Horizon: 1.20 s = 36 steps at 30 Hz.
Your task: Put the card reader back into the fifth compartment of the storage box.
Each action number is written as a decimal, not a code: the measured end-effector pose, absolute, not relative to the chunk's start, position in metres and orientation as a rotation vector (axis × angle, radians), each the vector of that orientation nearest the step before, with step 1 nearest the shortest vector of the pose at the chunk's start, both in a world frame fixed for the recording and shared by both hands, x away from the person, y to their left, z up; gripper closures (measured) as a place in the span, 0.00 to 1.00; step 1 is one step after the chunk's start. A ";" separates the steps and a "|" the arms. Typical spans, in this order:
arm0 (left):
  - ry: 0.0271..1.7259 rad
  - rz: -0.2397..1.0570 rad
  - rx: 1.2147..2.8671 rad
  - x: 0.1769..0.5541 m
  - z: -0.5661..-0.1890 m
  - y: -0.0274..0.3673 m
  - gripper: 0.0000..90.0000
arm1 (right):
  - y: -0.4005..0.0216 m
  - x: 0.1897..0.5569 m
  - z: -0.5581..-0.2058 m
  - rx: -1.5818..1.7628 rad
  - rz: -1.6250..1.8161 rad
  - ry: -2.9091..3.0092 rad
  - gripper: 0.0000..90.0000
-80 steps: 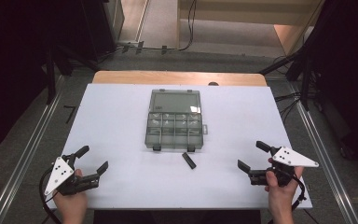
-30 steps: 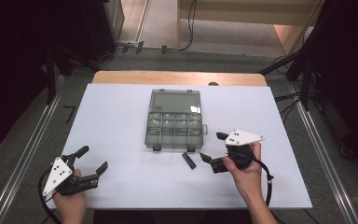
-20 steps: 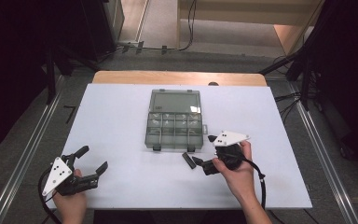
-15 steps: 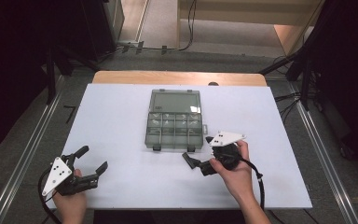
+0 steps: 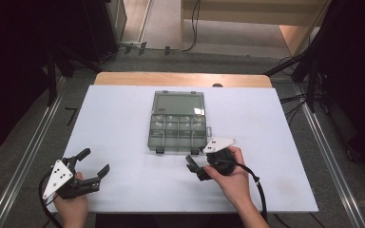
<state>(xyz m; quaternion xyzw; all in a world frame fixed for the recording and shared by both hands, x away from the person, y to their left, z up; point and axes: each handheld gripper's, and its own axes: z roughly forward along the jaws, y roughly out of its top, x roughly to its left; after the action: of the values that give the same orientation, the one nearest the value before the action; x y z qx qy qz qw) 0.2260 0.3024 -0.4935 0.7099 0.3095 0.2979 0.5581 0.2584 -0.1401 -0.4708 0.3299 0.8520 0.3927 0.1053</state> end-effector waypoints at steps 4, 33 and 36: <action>0.729 0.702 1.675 0.226 -0.494 0.302 0.15 | -0.137 0.261 -0.477 1.029 1.110 2.515 0.41; 0.730 0.701 1.675 0.226 -0.493 0.303 0.15 | -0.121 0.262 -0.504 1.115 0.926 2.535 0.79; 0.732 0.700 1.672 0.226 -0.493 0.303 0.15 | -0.123 0.262 -0.501 1.119 0.954 2.526 0.79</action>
<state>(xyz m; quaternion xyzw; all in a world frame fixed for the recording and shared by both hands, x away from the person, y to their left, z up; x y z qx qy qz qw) 0.2261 0.3028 -0.4935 0.7091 0.3104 0.2969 0.5592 0.2622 -0.1229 -0.5007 0.3806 0.8591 0.3245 0.1091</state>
